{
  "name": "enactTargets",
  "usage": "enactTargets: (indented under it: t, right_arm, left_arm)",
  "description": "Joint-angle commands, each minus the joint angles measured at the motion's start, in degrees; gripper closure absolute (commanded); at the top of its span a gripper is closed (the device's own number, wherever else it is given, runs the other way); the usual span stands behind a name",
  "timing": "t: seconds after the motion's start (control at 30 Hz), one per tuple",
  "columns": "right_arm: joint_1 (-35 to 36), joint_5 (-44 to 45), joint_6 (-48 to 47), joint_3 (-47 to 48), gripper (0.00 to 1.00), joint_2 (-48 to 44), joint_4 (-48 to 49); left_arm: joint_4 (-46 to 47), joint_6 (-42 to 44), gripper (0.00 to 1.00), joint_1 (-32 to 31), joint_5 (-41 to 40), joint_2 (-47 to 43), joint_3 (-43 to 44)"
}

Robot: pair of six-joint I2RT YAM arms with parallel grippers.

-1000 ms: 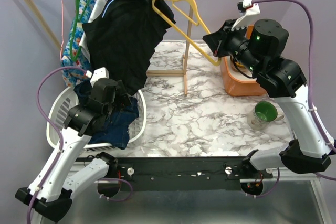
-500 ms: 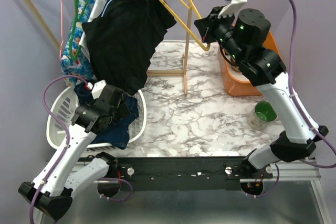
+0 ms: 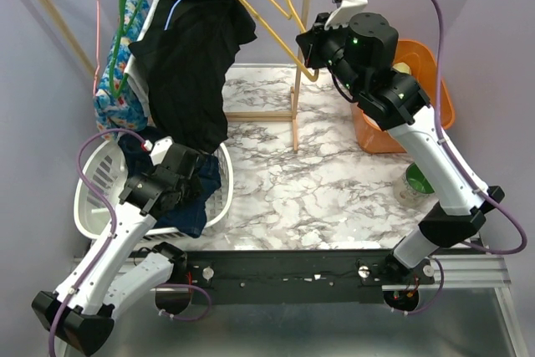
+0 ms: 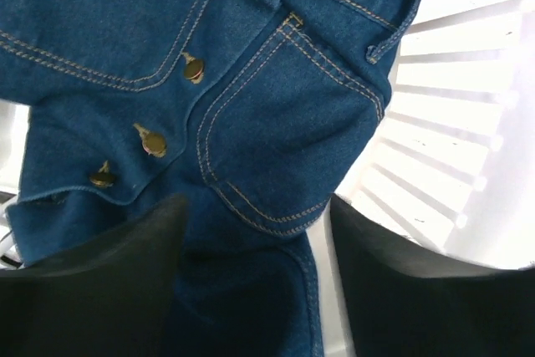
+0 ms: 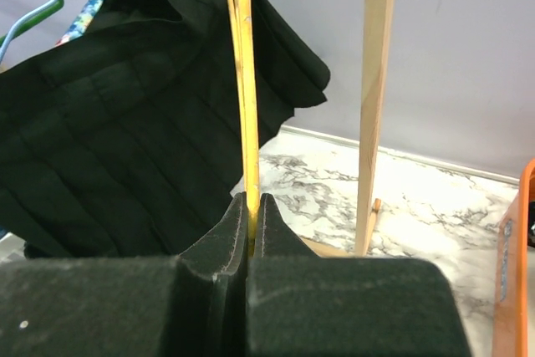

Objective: Remove the skirt from the hanger

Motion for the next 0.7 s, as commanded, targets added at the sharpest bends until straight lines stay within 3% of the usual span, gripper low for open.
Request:
enactTargets:
  t: [0.0,0.1,0.13,0.2,0.53,0.67]
  right_arm:
    - [0.7,6.88,-1.5,3.24,0.99,1.66,-3.48]
    - [1.05,8.47,-1.58,3.32,0.98,1.75,-5.15]
    - [1.05,9.08,-1.32,3.41,0.97,1.84,-6.2]
    - [1.31,10.57,-1.32,3.76,0.96,1.93,-7.26]
    - [1.57,6.46,-1.23,-0.63,0.87,-0.53,-5.95]
    - [1.57,4.17,-1.41,-0.9,0.51,-1.59,-5.68]
  left_arm:
    - [4.72,1.24,0.41,0.18,2.77,-0.81,-2.43]
    - [6.3,2.29,0.64,0.26,4.35,0.15,-2.61]
    - [6.91,2.56,0.84,0.18,4.61,0.5,-2.61]
    - [7.09,2.82,1.0,0.18,3.83,1.56,-2.35]
    - [8.24,-1.92,1.0,0.18,-17.52,3.14,0.73]
    - [3.24,-5.25,1.0,0.18,-22.01,5.86,4.15]
